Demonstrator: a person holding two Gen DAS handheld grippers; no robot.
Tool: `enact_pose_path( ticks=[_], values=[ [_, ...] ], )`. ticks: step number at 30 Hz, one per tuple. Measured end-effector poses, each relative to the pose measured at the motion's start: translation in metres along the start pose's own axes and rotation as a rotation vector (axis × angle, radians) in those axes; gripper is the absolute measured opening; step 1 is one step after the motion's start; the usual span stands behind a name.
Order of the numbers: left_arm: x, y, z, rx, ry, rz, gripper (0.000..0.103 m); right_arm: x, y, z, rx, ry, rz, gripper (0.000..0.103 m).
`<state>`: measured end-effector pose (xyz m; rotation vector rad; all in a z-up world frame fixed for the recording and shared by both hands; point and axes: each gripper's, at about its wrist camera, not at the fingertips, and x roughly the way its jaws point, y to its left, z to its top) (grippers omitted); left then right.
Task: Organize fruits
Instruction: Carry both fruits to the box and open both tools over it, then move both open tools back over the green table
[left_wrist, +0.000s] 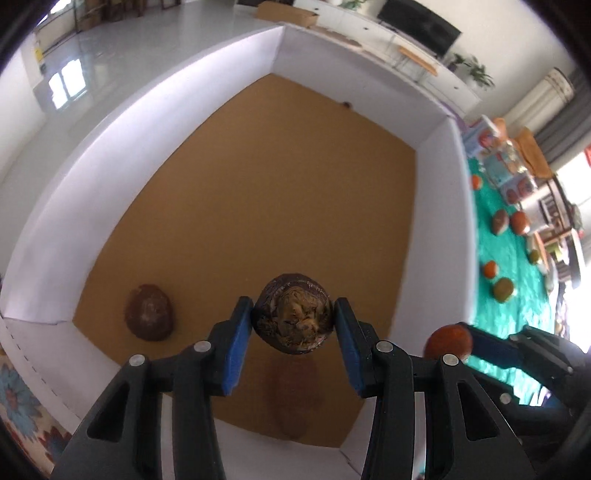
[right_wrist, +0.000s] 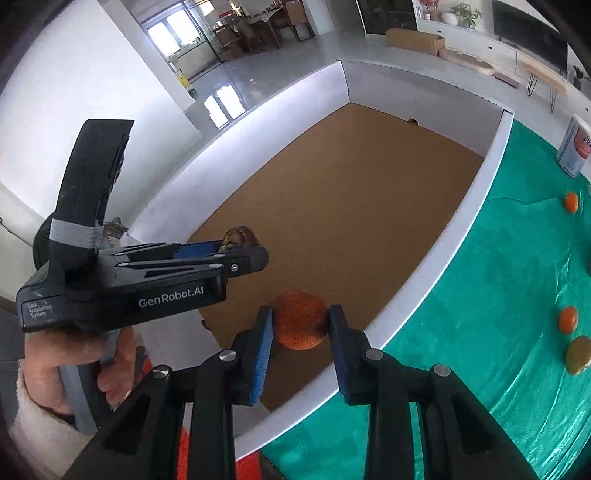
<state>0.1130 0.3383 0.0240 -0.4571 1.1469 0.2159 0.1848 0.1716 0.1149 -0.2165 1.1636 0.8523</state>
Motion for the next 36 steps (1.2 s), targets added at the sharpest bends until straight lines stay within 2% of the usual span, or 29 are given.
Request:
enact_pose_path(
  ticks=[3, 6, 7, 9, 10, 12, 13, 16, 20, 23, 25, 27, 29, 30, 31, 33, 36],
  values=[
    [-0.001, 0.009, 0.002, -0.028, -0.036, 0.03, 0.069, -0.005, -0.006, 0.003, 0.022, -0.03, -0.003, 0.036],
    [-0.024, 0.004, 0.001, -0.05, -0.117, -0.002, 0.076, -0.05, -0.017, 0.003, 0.025, -0.146, 0.014, 0.05],
    [-0.035, -0.003, 0.0, -0.039, -0.158, -0.025, 0.083, -0.063, -0.018, 0.003, 0.014, -0.178, 0.006, 0.059],
    [-0.057, -0.019, -0.002, -0.02, -0.236, -0.03, 0.088, -0.092, -0.02, 0.002, -0.002, -0.247, -0.023, 0.067],
    [-0.069, -0.029, -0.004, -0.007, -0.276, -0.04, 0.088, -0.106, -0.023, -0.001, -0.008, -0.28, -0.026, 0.068],
    [-0.088, -0.05, -0.011, 0.034, -0.33, -0.083, 0.091, -0.133, -0.032, -0.014, -0.023, -0.331, -0.052, 0.075],
    [-0.096, -0.062, -0.016, 0.061, -0.353, -0.099, 0.093, -0.14, -0.036, -0.021, -0.025, -0.35, -0.081, 0.081],
    [-0.103, -0.105, -0.043, 0.16, -0.397, -0.126, 0.096, -0.162, -0.067, -0.065, 0.001, -0.399, -0.196, 0.088],
    [-0.075, -0.161, -0.089, 0.299, -0.332, -0.19, 0.096, -0.157, -0.136, -0.152, 0.16, -0.394, -0.315, 0.091],
    [-0.024, -0.213, -0.134, 0.417, -0.201, -0.246, 0.097, -0.154, -0.191, -0.22, 0.259, -0.381, -0.448, 0.091],
    [0.02, -0.246, -0.168, 0.494, -0.084, -0.262, 0.096, -0.15, -0.232, -0.266, 0.322, -0.336, -0.541, 0.091],
    [0.053, -0.271, -0.19, 0.533, -0.043, -0.254, 0.096, -0.149, -0.258, -0.308, 0.393, -0.321, -0.601, 0.091],
    [0.076, -0.288, -0.203, 0.546, -0.055, -0.221, 0.096, -0.152, -0.277, -0.338, 0.451, -0.331, -0.647, 0.091],
    [0.081, -0.292, -0.203, 0.547, -0.081, -0.215, 0.096, -0.155, -0.284, -0.348, 0.477, -0.339, -0.669, 0.091],
    [0.08, -0.295, -0.205, 0.556, -0.145, -0.196, 0.096, -0.157, -0.287, -0.352, 0.495, -0.344, -0.683, 0.091],
    [0.08, -0.299, -0.201, 0.573, -0.209, -0.148, 0.096, -0.162, -0.295, -0.348, 0.556, -0.368, -0.658, 0.091],
    [0.092, -0.302, -0.186, 0.551, -0.206, -0.117, 0.096, -0.164, -0.303, -0.341, 0.574, -0.382, -0.677, 0.092]
  ],
)
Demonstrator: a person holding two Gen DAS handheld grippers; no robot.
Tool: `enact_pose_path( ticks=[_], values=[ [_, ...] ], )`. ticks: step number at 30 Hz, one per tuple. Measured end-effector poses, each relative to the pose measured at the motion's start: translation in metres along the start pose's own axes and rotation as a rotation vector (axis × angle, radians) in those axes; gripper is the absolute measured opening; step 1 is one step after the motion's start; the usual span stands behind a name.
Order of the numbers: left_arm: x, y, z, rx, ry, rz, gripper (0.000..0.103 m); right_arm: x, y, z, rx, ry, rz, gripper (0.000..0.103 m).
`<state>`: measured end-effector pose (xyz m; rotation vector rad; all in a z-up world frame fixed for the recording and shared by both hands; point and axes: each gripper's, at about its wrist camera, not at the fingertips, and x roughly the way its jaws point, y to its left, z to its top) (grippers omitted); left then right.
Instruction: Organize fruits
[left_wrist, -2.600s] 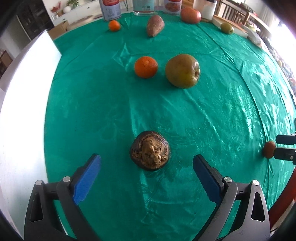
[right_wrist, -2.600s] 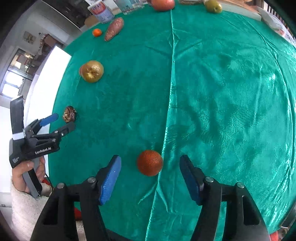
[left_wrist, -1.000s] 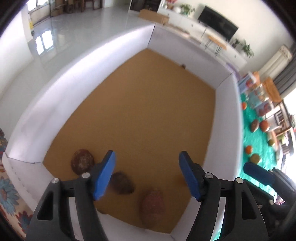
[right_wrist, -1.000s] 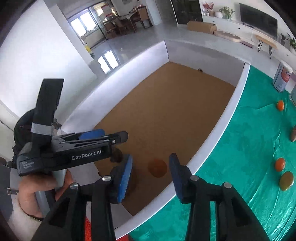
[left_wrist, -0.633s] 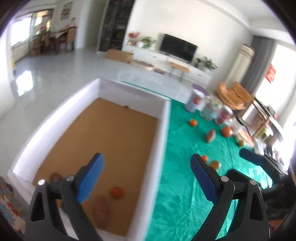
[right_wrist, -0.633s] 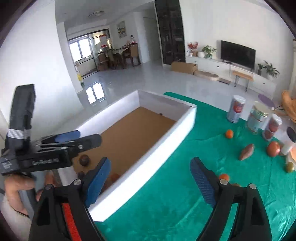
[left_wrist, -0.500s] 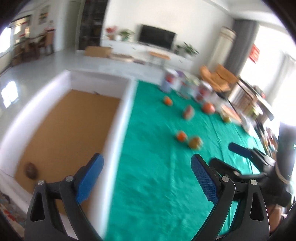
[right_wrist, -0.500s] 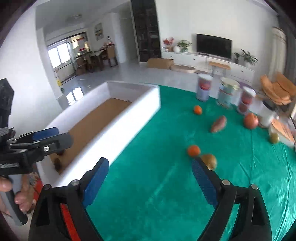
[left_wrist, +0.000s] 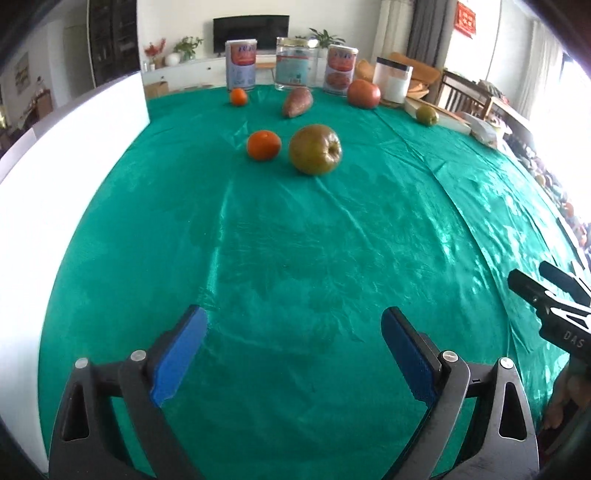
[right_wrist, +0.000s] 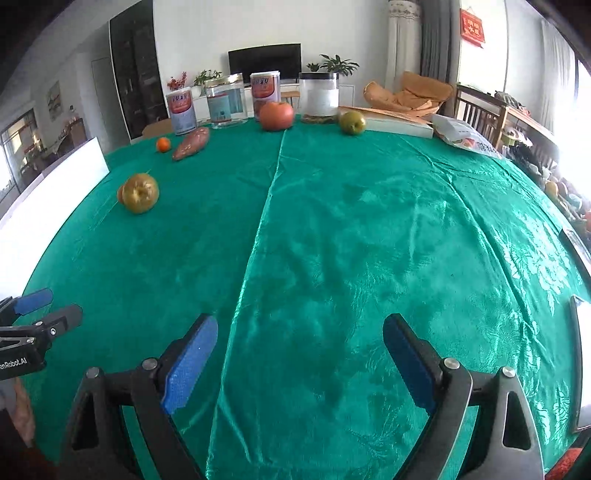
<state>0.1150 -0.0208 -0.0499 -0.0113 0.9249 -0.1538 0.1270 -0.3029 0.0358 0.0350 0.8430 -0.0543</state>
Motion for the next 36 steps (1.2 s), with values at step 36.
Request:
enact_pose_path(
  ticks=[36],
  values=[
    [0.004, -0.002, -0.01, 0.032, -0.005, 0.09, 0.102, 0.026, 0.002, -0.004, 0.052, 0.082, 0.009, 0.097]
  ],
)
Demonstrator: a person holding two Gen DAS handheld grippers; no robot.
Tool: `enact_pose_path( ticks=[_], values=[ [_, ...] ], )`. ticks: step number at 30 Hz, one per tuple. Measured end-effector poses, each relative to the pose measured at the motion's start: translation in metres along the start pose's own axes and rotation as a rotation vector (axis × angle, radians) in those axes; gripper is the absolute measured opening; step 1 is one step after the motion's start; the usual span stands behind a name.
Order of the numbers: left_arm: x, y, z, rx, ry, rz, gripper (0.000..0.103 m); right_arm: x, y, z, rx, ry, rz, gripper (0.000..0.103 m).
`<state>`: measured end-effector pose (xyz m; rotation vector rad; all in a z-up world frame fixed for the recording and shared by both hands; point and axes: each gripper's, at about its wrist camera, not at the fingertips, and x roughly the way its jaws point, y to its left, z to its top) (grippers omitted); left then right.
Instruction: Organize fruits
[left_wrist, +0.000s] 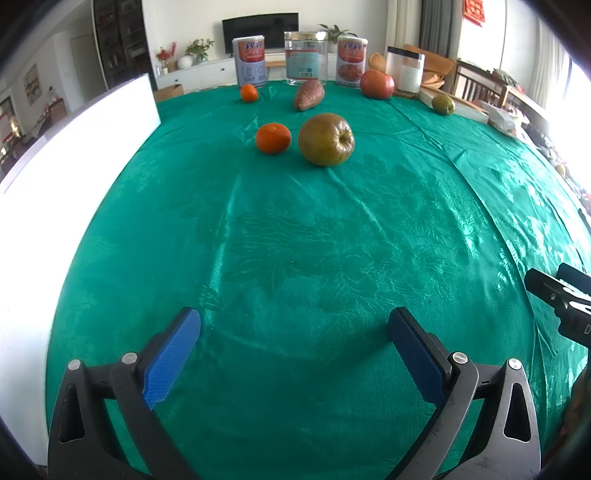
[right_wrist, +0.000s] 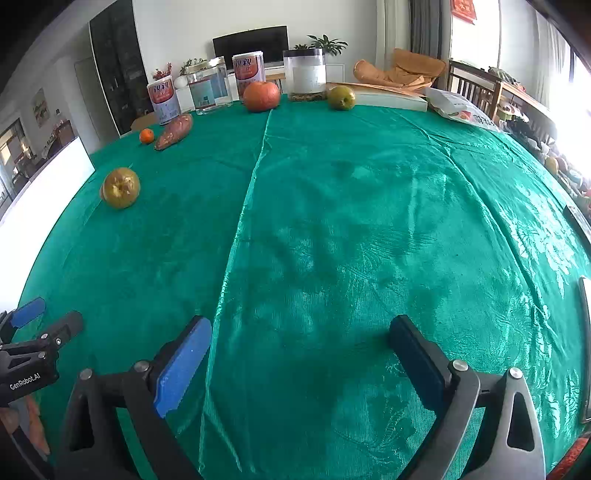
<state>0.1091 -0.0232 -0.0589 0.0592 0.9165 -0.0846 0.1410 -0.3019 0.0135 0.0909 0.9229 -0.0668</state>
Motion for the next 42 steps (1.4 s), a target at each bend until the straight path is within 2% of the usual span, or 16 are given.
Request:
enact_pose_path(
  ticks=[42],
  values=[
    [0.0001, -0.0001, -0.0001, -0.001, 0.001, -0.001, 0.102, 0.0008, 0.0025, 0.001, -0.017, 0.011, -0.011, 0.099]
  ],
)
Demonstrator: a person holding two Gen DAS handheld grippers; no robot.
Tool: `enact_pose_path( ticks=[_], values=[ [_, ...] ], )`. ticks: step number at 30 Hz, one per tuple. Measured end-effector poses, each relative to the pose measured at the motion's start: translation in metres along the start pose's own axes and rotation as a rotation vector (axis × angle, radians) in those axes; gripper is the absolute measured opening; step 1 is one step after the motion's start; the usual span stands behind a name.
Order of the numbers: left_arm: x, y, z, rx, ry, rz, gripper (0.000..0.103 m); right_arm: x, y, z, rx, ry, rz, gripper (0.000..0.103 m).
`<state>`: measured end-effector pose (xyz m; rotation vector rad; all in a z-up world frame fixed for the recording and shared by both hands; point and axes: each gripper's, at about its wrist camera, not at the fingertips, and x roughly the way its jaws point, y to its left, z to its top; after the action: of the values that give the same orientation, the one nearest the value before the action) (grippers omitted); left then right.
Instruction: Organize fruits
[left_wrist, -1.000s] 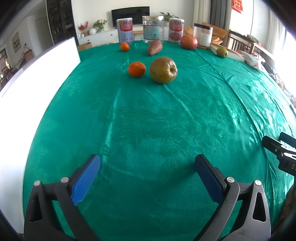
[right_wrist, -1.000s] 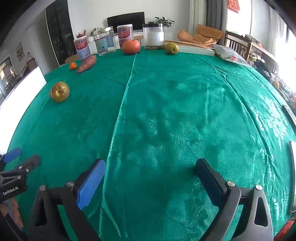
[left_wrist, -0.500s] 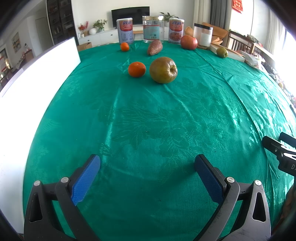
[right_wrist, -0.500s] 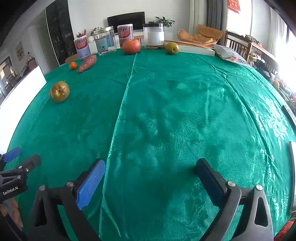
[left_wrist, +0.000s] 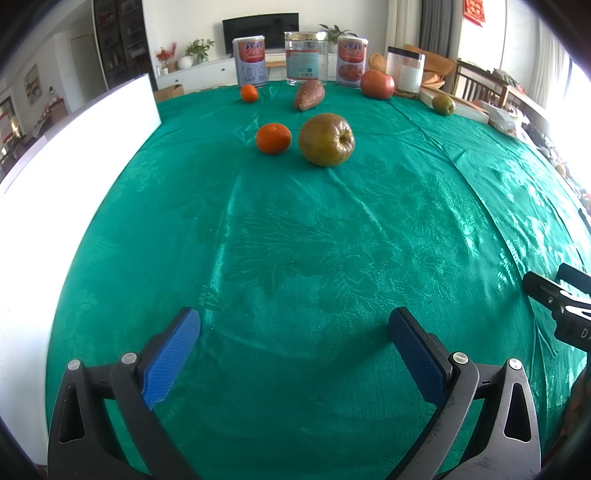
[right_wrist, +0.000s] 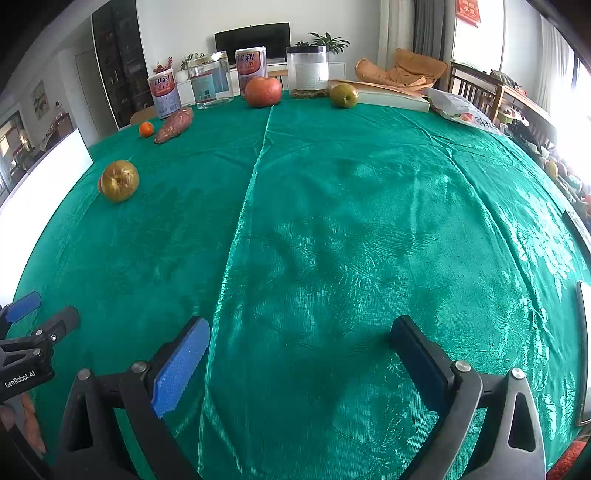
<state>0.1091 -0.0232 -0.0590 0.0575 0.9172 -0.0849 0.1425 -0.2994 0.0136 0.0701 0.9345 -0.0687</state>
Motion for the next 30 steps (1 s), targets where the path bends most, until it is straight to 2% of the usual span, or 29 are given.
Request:
enact_pose_path(
  ticks=[30],
  values=[
    [0.0001, 0.001, 0.0006, -0.004, 0.004, -0.009, 0.102, 0.0018, 0.0023, -0.0002, -0.009, 0.005, -0.002, 0.1]
  ],
)
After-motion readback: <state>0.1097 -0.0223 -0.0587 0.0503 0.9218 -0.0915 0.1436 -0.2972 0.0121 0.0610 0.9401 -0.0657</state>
